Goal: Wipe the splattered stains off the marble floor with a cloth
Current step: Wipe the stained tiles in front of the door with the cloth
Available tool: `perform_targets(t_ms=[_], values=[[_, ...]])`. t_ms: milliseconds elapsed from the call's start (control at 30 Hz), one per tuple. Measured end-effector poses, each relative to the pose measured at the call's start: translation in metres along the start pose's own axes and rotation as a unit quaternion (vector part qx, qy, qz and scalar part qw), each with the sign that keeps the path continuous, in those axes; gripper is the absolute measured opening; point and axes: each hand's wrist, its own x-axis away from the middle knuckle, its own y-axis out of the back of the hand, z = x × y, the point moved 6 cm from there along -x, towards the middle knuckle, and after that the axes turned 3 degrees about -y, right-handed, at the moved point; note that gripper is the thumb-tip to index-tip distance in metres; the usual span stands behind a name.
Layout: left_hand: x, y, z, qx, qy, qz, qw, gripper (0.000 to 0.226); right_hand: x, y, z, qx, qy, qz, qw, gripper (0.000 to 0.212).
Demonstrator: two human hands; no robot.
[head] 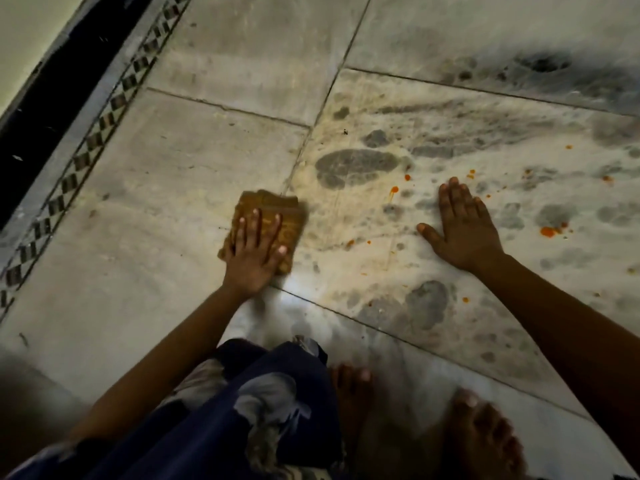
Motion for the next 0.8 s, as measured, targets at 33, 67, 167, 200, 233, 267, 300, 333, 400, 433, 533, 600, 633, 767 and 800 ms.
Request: perform_targets(t_ms=[33, 67, 167, 200, 233, 267, 300, 333, 400, 433, 533, 600, 633, 767, 800], values=[[-0.009, 0.004, -0.003, 0.011, 0.031, 0.009, 0.999, 0.090, -0.001, 0.001, -0.001, -0.001, 0.002, 0.001, 1.000, 0.092], [-0.012, 0.005, -0.007, 0.012, 0.042, 0.016, 0.999, 0.092, -0.001, 0.001, -0.001, -0.001, 0.004, 0.003, 1.000, 0.092], [0.014, -0.007, -0.038, -0.012, -0.046, 0.015, 0.999, 0.065, 0.000, 0.001, -0.001, -0.003, 0.008, 0.000, 1.000, 0.092], [0.030, -0.016, -0.054, -0.025, -0.087, 0.005, 0.996, 0.059, 0.000, 0.001, -0.001, -0.005, 0.009, -0.008, 1.000, 0.091], [0.046, -0.025, -0.070, -0.035, -0.120, 0.003, 0.992, 0.056, 0.001, 0.001, 0.000, -0.009, 0.008, -0.015, 1.000, 0.091], [0.057, -0.033, -0.083, -0.043, -0.142, 0.000, 0.989, 0.055, 0.001, 0.000, 0.000, -0.012, 0.007, -0.022, 1.000, 0.090], [0.064, -0.036, -0.093, -0.052, -0.156, -0.004, 0.986, 0.054, 0.002, 0.001, 0.001, -0.014, 0.006, -0.024, 1.000, 0.090], [0.066, -0.036, -0.098, -0.062, -0.172, 0.003, 0.983, 0.054, 0.002, 0.000, 0.002, -0.016, 0.003, -0.023, 1.000, 0.090], [0.058, -0.031, -0.093, -0.086, -0.225, 0.012, 0.971, 0.054, 0.001, 0.000, 0.001, -0.015, 0.000, -0.014, 1.000, 0.090], [0.049, -0.028, -0.084, -0.095, -0.237, 0.014, 0.967, 0.054, 0.000, 0.001, 0.000, -0.012, 0.001, -0.006, 1.000, 0.091], [0.014, -0.009, -0.056, -0.092, -0.164, 0.012, 0.982, 0.058, -0.001, 0.005, -0.001, -0.001, 0.013, 0.012, 1.000, 0.088], [-0.014, 0.002, -0.048, -0.066, -0.083, 0.026, 0.994, 0.063, 0.000, 0.007, -0.003, 0.008, 0.018, 0.020, 1.000, 0.085], [-0.027, 0.005, -0.047, -0.046, -0.050, 0.052, 0.996, 0.063, 0.000, 0.007, -0.003, 0.012, 0.020, 0.020, 1.000, 0.085], [-0.051, 0.010, -0.069, -0.029, -0.031, 0.095, 0.995, 0.057, 0.003, 0.010, 0.000, 0.008, 0.020, 0.011, 1.000, 0.085], [-0.044, 0.006, -0.081, -0.049, -0.052, 0.092, 0.993, 0.059, 0.003, 0.009, 0.000, 0.008, 0.018, 0.013, 1.000, 0.085]])
